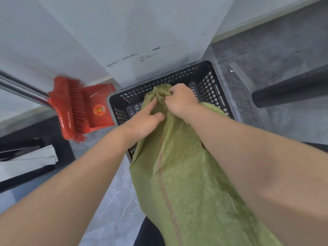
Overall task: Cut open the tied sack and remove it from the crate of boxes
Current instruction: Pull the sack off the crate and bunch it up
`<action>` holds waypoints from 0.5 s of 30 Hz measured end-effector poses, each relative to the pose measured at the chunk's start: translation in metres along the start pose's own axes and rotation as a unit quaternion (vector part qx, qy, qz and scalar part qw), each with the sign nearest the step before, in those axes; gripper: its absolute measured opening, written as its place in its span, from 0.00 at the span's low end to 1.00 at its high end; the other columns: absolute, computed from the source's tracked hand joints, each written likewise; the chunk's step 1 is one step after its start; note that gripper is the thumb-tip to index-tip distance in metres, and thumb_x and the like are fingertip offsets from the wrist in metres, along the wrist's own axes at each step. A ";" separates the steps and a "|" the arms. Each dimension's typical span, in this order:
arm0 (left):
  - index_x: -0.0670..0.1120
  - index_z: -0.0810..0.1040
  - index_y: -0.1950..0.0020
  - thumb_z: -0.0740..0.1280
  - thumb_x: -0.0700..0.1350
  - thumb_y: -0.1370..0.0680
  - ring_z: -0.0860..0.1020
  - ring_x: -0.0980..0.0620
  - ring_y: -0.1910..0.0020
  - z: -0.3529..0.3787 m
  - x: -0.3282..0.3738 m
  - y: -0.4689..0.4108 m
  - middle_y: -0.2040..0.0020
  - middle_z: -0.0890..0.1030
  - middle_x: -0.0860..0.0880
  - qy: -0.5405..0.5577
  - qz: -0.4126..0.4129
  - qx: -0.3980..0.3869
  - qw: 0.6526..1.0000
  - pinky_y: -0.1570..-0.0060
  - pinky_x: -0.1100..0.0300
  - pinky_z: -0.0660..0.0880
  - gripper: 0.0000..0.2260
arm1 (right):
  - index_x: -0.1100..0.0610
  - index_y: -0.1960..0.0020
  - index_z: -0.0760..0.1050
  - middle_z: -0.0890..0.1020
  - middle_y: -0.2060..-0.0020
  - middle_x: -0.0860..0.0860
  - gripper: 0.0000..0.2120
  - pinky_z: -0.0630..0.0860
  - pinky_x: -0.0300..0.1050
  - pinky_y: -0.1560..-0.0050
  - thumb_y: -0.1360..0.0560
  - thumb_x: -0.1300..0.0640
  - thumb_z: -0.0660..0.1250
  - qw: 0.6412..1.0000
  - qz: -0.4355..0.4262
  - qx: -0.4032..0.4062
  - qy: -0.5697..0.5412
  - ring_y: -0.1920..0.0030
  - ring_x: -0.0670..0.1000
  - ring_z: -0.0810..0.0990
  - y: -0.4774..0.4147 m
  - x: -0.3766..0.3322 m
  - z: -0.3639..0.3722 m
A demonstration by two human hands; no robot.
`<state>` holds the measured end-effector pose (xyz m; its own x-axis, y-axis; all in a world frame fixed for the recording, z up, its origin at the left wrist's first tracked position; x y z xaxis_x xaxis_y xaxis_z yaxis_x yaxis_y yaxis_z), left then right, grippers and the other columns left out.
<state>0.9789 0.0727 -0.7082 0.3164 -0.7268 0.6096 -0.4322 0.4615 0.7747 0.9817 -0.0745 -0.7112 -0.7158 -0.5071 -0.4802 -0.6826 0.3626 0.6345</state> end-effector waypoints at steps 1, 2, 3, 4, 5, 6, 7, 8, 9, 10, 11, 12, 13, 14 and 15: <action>0.63 0.51 0.16 0.67 0.56 0.21 0.59 0.53 0.19 -0.004 -0.001 0.003 0.16 0.56 0.57 0.013 -0.022 -0.009 1.000 0.28 0.60 0.57 0.37 | 0.55 0.64 0.72 0.78 0.64 0.51 0.10 0.65 0.44 0.70 0.24 0.60 0.63 1.000 -0.002 -0.012 0.008 0.63 0.54 0.77 -0.009 -0.005 0.002; 0.65 0.52 0.17 0.69 0.62 0.23 0.58 0.54 0.19 -0.006 0.001 0.007 0.16 0.56 0.58 0.021 -0.031 -0.018 0.999 0.24 0.57 0.57 0.39 | 0.56 0.60 0.74 0.79 0.61 0.51 0.07 0.68 0.43 0.67 0.24 0.61 0.63 1.000 -0.003 -0.022 0.015 0.60 0.54 0.79 -0.017 -0.008 0.004; 0.67 0.52 0.18 0.70 0.68 0.27 0.55 0.55 0.18 -0.006 0.004 0.014 0.16 0.53 0.58 0.021 -0.026 -0.032 0.999 0.21 0.52 0.54 0.42 | 0.57 0.56 0.77 0.80 0.57 0.51 0.05 0.71 0.43 0.62 0.24 0.61 0.63 0.999 -0.004 -0.031 0.025 0.56 0.54 0.79 -0.026 -0.011 0.006; 0.70 0.53 0.19 0.71 0.73 0.32 0.51 0.55 0.17 -0.006 0.008 0.022 0.15 0.50 0.58 0.015 -0.016 -0.047 0.999 0.19 0.47 0.52 0.45 | 0.57 0.53 0.77 0.80 0.55 0.52 0.04 0.72 0.43 0.57 0.23 0.62 0.63 0.998 -0.004 -0.042 0.037 0.54 0.54 0.79 -0.034 -0.013 0.008; 0.73 0.53 0.21 0.72 0.75 0.37 0.47 0.56 0.17 -0.006 0.010 0.030 0.15 0.46 0.58 0.000 -0.010 -0.066 0.998 0.19 0.43 0.50 0.48 | 0.57 0.53 0.76 0.79 0.54 0.53 0.04 0.72 0.44 0.56 0.23 0.62 0.63 0.998 0.000 -0.053 0.047 0.54 0.55 0.78 -0.041 -0.014 0.010; 0.76 0.53 0.22 0.73 0.75 0.41 0.45 0.56 0.17 -0.004 0.011 0.039 0.15 0.43 0.59 -0.018 -0.009 -0.091 0.996 0.19 0.41 0.50 0.50 | 0.57 0.54 0.76 0.78 0.54 0.54 0.04 0.71 0.44 0.56 0.23 0.63 0.63 0.997 0.005 -0.059 0.053 0.54 0.55 0.77 -0.048 -0.014 0.012; 0.77 0.53 0.23 0.76 0.73 0.42 0.46 0.56 0.17 0.000 0.010 0.047 0.16 0.44 0.59 -0.025 -0.009 -0.127 0.992 0.19 0.42 0.51 0.52 | 0.58 0.53 0.75 0.78 0.54 0.55 0.03 0.71 0.44 0.57 0.23 0.63 0.63 0.996 0.009 -0.062 0.057 0.54 0.55 0.77 -0.054 -0.015 0.012; 0.76 0.53 0.22 0.78 0.70 0.42 0.50 0.57 0.17 0.007 0.009 0.055 0.16 0.48 0.61 -0.015 -0.006 -0.171 0.985 0.19 0.45 0.54 0.53 | 0.58 0.50 0.75 0.78 0.53 0.55 0.03 0.71 0.44 0.56 0.22 0.62 0.64 0.996 0.013 -0.061 0.062 0.54 0.56 0.77 -0.061 -0.015 0.013; 0.74 0.53 0.21 0.81 0.66 0.42 0.56 0.59 0.19 0.014 0.010 0.062 0.17 0.54 0.63 0.001 -0.003 -0.205 0.979 0.20 0.48 0.58 0.55 | 0.59 0.48 0.75 0.78 0.52 0.55 0.04 0.72 0.44 0.56 0.22 0.62 0.64 0.996 0.019 -0.062 0.065 0.54 0.56 0.77 -0.067 -0.015 0.013; 0.73 0.54 0.21 0.83 0.63 0.41 0.61 0.60 0.21 0.018 0.008 0.065 0.19 0.59 0.63 0.010 0.004 -0.207 0.978 0.21 0.50 0.62 0.55 | 0.59 0.46 0.75 0.78 0.51 0.56 0.05 0.72 0.44 0.56 0.22 0.62 0.64 0.995 0.026 -0.063 0.068 0.53 0.56 0.77 -0.074 -0.016 0.013; 0.73 0.56 0.22 0.84 0.63 0.41 0.64 0.59 0.22 0.018 0.008 0.063 0.21 0.62 0.64 0.003 0.014 -0.178 0.984 0.23 0.50 0.64 0.55 | 0.60 0.45 0.75 0.78 0.50 0.56 0.07 0.72 0.45 0.56 0.22 0.62 0.64 0.995 0.033 -0.064 0.067 0.54 0.56 0.77 -0.081 -0.017 0.012; 0.73 0.58 0.22 0.84 0.65 0.42 0.65 0.58 0.23 0.017 0.007 0.059 0.23 0.64 0.62 -0.006 0.022 -0.133 0.991 0.23 0.49 0.65 0.54 | 0.61 0.43 0.75 0.78 0.51 0.56 0.08 0.74 0.45 0.56 0.22 0.62 0.65 0.995 0.039 -0.065 0.065 0.53 0.56 0.77 -0.085 -0.019 0.010; 0.72 0.61 0.23 0.83 0.67 0.42 0.67 0.57 0.24 0.015 0.005 0.052 0.24 0.66 0.61 -0.012 0.029 -0.089 0.996 0.24 0.49 0.66 0.52 | 0.62 0.42 0.75 0.78 0.53 0.55 0.10 0.76 0.45 0.55 0.23 0.61 0.66 0.995 0.046 -0.069 0.058 0.53 0.56 0.78 -0.087 -0.019 0.006; 0.68 0.63 0.23 0.82 0.68 0.41 0.69 0.56 0.25 0.013 0.002 0.043 0.25 0.69 0.59 -0.018 0.031 -0.046 0.998 0.24 0.49 0.67 0.50 | 0.63 0.42 0.76 0.80 0.54 0.55 0.13 0.79 0.46 0.52 0.25 0.59 0.69 0.995 0.055 -0.077 0.044 0.53 0.56 0.80 -0.090 -0.019 0.003; 0.65 0.65 0.22 0.79 0.71 0.41 0.70 0.56 0.27 0.010 0.000 0.036 0.26 0.71 0.57 -0.027 0.033 -0.007 0.999 0.25 0.51 0.68 0.49 | 0.62 0.41 0.77 0.81 0.54 0.56 0.17 0.82 0.48 0.49 0.28 0.57 0.71 0.994 0.064 -0.085 0.027 0.53 0.57 0.82 -0.092 -0.018 -0.001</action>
<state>0.9545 0.0841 -0.6820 0.2405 -0.7207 0.6502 -0.4390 0.5167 0.7351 1.0573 -0.0991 -0.7602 -0.7834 -0.5079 -0.3582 -0.5480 0.2926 0.7836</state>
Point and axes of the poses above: each hand's wrist, its own y-axis away from the middle knuckle, its own z-axis out of the palm, x = y × z, the point moved 6 cm from there along -y, towards the middle knuckle
